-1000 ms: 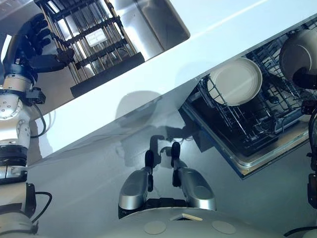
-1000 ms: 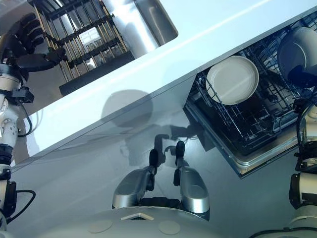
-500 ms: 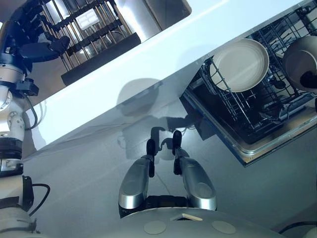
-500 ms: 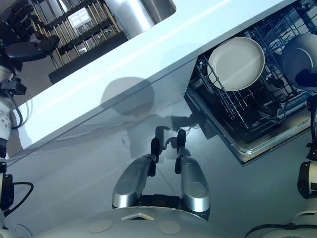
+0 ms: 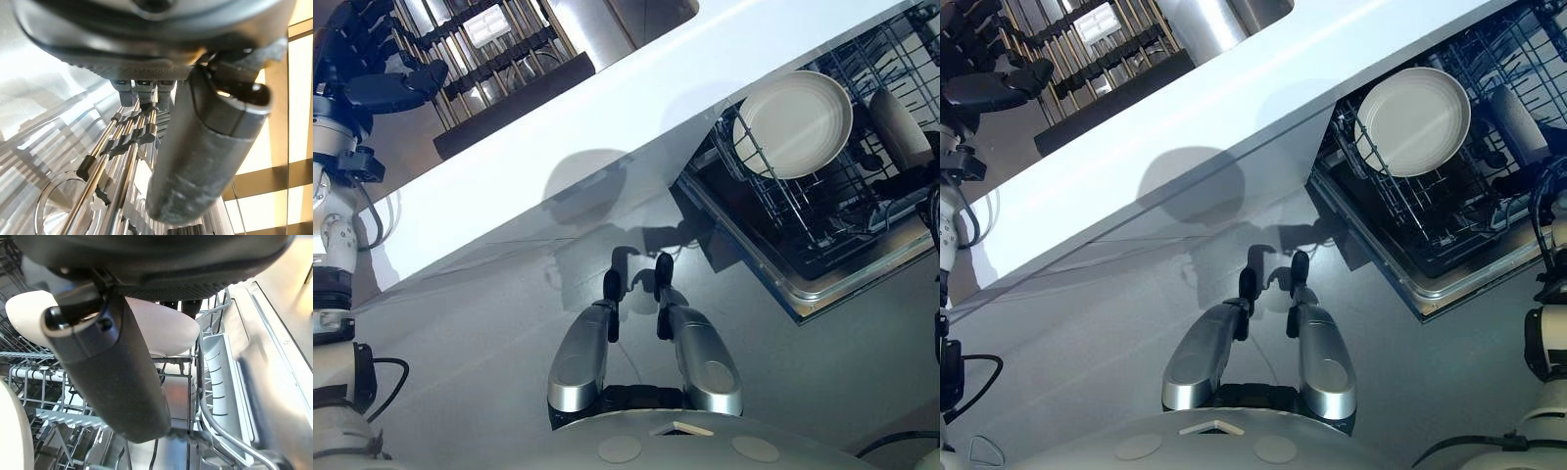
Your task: Pick up plates and place into dishwasher.
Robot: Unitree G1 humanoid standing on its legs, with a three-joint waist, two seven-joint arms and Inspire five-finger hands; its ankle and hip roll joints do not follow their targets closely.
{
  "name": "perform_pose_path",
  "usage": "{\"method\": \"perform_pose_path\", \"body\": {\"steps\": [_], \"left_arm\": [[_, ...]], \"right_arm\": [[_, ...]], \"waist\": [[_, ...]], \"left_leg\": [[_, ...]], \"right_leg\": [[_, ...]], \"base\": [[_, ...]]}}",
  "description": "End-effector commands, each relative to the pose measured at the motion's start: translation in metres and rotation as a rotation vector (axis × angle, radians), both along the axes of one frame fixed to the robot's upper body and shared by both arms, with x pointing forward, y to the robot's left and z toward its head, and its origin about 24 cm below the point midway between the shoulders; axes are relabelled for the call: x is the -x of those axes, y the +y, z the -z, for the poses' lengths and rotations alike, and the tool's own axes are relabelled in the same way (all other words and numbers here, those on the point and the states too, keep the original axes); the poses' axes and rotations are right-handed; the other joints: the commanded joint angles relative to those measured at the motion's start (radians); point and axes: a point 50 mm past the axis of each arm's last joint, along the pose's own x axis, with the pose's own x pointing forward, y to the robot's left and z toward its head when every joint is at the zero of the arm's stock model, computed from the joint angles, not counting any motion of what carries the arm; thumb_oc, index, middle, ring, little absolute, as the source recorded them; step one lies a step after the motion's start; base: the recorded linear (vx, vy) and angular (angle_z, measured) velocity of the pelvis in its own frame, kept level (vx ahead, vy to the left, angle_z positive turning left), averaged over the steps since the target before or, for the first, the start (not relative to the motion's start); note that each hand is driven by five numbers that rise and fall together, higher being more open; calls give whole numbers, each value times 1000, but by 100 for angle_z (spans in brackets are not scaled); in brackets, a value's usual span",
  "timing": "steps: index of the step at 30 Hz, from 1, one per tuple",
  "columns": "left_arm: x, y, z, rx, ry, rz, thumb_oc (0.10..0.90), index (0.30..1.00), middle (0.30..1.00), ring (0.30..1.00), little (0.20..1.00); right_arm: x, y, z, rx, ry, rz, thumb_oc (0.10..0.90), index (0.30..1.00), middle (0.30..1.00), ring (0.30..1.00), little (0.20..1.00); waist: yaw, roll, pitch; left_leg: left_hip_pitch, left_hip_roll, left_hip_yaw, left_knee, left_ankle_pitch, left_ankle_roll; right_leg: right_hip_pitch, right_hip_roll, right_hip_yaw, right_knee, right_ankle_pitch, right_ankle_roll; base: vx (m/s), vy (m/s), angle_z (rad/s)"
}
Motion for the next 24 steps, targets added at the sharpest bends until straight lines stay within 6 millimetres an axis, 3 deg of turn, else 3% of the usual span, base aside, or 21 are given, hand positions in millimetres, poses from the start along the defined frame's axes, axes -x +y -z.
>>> {"method": "perform_pose_path", "body": {"steps": [1, 12, 24], "left_arm": [[18, 12, 30, 25, 16, -48, 800, 900, 900, 900, 900], [21, 9, 49, 63, 51, -63, 800, 900, 900, 900, 900], [30, 12, 67, 103, 76, -95, 800, 900, 900, 900, 900]], "right_arm": [[9, -9, -11, 107, -62, 29, 800, 900, 900, 900, 900], [0, 11, -18, 118, -224, -21, 800, 900, 900, 900, 900], [12, 16, -29, 127, -498, 20, 800, 900, 900, 900, 900]], "waist": [[45, 3, -42], [36, 3, -65], [17, -5, -100]], "left_leg": [[-66, -12, -31, -75, 118, -3], [-46, -15, -23, -89, 122, -1], [17, -16, -4, -141, 119, 9]], "right_leg": [[-53, 20, -39, 270, -239, 31], [-39, 13, -39, 266, -234, 38], [16, 11, -33, 218, -223, 52]], "base": [[34, 54, -1], [5, 56, -3], [12, 52, -3]]}}
